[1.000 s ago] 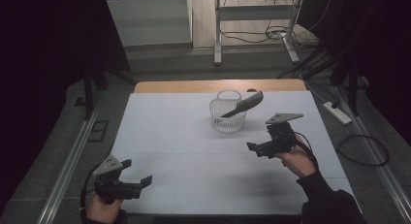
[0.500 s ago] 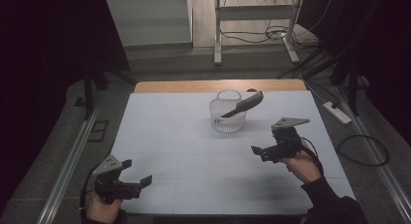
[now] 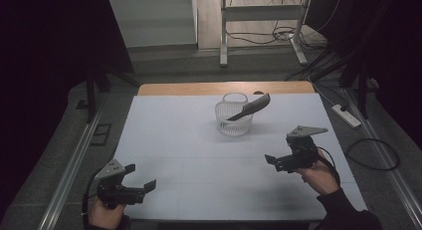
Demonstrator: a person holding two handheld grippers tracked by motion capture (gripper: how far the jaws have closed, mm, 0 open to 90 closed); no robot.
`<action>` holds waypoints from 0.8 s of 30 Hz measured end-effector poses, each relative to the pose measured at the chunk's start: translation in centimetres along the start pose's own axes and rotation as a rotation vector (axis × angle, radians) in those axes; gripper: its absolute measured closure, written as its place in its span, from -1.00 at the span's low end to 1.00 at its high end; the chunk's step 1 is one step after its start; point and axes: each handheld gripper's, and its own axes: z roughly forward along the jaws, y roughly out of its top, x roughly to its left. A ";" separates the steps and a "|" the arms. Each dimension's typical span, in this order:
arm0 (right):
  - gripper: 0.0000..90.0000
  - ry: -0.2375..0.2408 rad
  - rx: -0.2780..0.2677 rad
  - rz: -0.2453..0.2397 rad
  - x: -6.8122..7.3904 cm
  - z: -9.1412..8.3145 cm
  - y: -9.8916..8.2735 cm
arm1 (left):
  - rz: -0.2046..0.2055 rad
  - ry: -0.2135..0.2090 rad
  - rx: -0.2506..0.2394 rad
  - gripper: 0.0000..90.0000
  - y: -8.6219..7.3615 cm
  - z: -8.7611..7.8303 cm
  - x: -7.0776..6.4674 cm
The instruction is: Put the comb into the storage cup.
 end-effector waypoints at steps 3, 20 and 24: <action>-1.00 -0.005 0.001 0.002 -0.1 -0.3 -0.3 | -0.001 0.000 0.000 -0.99 0.0 0.0 0.0; -1.00 -0.030 0.004 0.011 -0.2 -1.4 -1.8 | -0.005 -0.002 -0.003 -0.99 0.0 0.0 0.1; -1.00 -0.039 0.003 0.010 -0.2 -1.8 -2.1 | -0.006 -0.003 -0.002 -0.99 0.0 0.0 0.1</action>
